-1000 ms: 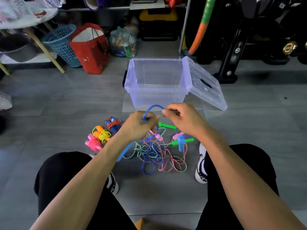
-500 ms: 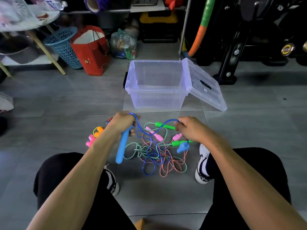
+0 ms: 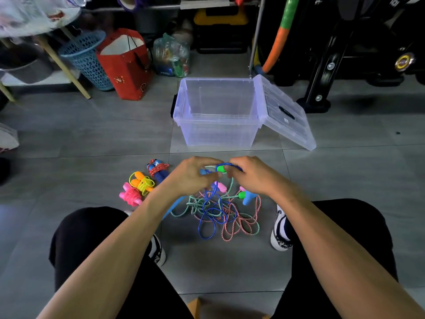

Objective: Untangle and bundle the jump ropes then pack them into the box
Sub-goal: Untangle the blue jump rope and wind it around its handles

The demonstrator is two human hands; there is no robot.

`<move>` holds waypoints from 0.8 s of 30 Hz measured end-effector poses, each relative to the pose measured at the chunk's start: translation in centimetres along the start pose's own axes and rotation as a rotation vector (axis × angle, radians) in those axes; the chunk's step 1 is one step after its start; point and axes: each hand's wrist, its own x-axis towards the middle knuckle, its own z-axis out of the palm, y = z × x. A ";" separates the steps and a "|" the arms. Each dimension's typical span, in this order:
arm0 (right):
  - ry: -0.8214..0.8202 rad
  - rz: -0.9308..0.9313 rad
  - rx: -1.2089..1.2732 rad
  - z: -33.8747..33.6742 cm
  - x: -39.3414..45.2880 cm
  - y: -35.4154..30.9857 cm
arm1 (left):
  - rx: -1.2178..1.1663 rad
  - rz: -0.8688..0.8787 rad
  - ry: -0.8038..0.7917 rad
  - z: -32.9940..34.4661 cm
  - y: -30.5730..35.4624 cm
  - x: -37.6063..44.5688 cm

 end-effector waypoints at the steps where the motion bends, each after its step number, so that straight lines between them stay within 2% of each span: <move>1: 0.005 -0.009 -0.004 0.0 0.0 -0.1 | -0.005 0.020 0.018 0.4 0.0 0.2; 3: 0.034 -0.019 -0.002 -0.2 0.0 -0.1 | -0.054 0.032 0.105 0.6 -0.3 0.9; 7: 0.162 -0.003 0.044 -0.6 0.3 0.5 | -0.427 -0.089 0.387 -0.9 -0.6 1.8; 11: 0.166 0.074 0.038 -0.5 0.7 1.4 | -0.624 -0.186 0.501 -1.5 -0.8 1.8; 14: 0.114 0.210 0.096 0.1 1.1 2.6 | -0.606 -0.230 0.422 -1.2 -0.8 2.0; 18: 0.134 0.274 0.271 0.5 1.5 2.7 | -0.593 -0.375 0.173 -0.2 -0.7 2.2; 21: 0.157 0.303 0.329 0.5 1.2 2.2 | -0.443 -0.326 0.027 -0.3 -1.3 2.1; 24: 0.145 0.344 0.482 0.7 1.2 2.2 | -0.423 -0.255 -0.008 -0.6 -1.7 1.9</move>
